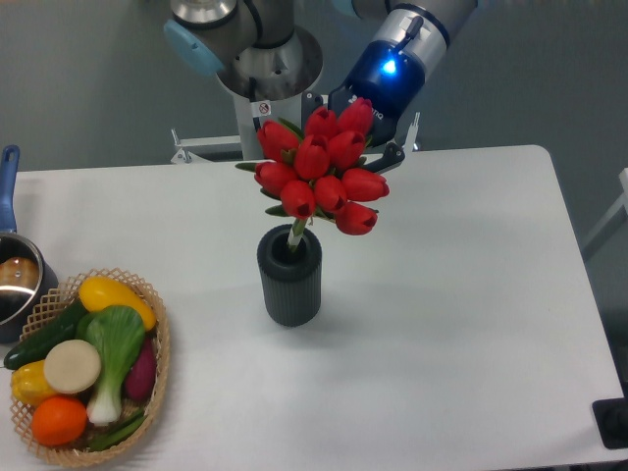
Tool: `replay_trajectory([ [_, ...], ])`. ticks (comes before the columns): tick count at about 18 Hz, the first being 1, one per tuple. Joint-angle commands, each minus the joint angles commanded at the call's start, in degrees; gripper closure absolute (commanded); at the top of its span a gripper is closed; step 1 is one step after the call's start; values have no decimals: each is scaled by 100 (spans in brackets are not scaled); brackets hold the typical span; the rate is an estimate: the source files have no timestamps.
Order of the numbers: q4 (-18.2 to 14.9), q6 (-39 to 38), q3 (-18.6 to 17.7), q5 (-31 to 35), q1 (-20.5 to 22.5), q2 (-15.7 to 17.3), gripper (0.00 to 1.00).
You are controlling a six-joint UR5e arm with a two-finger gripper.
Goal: Insert the flowers into the vase
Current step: 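Push the tulip stems deeper into the vase with the gripper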
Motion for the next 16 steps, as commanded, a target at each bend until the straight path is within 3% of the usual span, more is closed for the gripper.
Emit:
replay_trajectory([
  [6, 53, 290, -88, 0, -307, -422, 100],
  [16, 53, 712, -738, -9, -299, -369, 99],
])
